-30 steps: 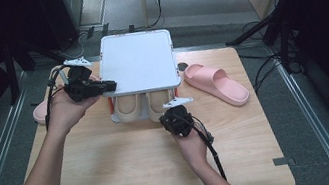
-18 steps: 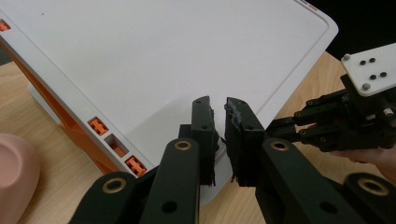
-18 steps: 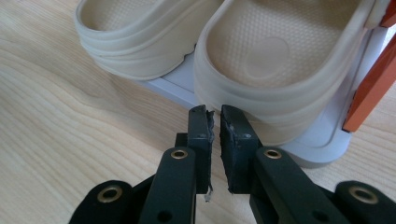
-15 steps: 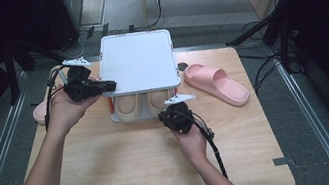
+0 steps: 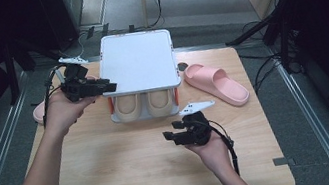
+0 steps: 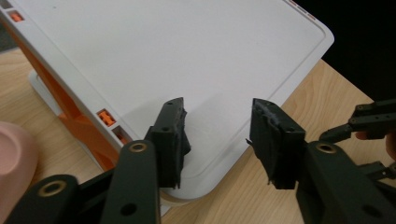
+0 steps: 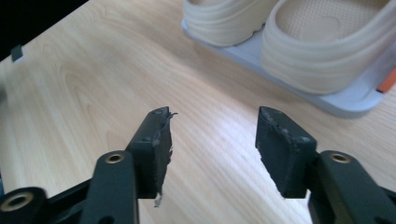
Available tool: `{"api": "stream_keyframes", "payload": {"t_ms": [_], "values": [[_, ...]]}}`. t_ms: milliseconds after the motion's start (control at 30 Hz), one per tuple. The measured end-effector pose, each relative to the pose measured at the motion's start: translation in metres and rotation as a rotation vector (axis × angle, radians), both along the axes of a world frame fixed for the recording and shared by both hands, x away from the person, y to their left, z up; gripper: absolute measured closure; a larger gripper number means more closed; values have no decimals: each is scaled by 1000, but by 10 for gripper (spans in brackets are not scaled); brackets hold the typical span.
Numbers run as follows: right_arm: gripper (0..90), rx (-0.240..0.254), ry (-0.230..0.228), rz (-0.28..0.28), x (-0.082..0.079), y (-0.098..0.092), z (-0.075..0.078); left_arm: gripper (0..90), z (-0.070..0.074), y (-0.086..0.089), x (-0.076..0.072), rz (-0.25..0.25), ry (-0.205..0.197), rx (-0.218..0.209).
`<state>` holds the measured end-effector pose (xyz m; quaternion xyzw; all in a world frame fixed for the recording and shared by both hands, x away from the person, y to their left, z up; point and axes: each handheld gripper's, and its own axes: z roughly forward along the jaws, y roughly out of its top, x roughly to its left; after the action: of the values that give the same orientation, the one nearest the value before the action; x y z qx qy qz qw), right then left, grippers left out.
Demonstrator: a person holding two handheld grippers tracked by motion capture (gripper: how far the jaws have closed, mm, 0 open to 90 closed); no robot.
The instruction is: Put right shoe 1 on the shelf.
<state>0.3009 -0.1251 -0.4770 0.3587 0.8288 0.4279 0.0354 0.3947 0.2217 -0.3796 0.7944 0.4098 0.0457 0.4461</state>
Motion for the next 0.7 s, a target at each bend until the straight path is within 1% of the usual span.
{"api": "stream_keyframes", "payload": {"t_ms": [67, 133, 233, 267, 367, 467, 567, 600, 633, 700], "values": [[407, 3, 8, 4, -4, -6, -1, 489, 3, 2, -3, 2, -4, -10], [387, -5, 19, -1, -8, -12, -2, 462, 6, 5, -7, 4, -30, -5], [372, -11, 26, -4, -12, -19, 0, 434, 10, 10, -12, 12, -47, 4], [370, -6, 30, -15, -13, -22, 2, 426, 10, 12, -13, 20, -50, 4], [362, -3, 14, -31, -14, -29, 5, 409, 12, 19, -16, 33, -55, 8], [354, 2, 8, -45, -13, -35, 8, 401, 14, 30, -20, 54, -66, 1], [353, -2, 14, -56, -7, -40, 8, 388, 13, 40, -22, 81, -60, -10], [359, -2, 19, -57, -5, -41, 8, 384, 12, 44, -23, 90, -56, -5], [371, -11, 13, -69, -3, -42, 8, 379, 11, 47, -24, 100, -54, -3], [374, -3, 11, -81, 0, -43, 9, 375, 10, 53, -26, 116, -51, 3]]}}
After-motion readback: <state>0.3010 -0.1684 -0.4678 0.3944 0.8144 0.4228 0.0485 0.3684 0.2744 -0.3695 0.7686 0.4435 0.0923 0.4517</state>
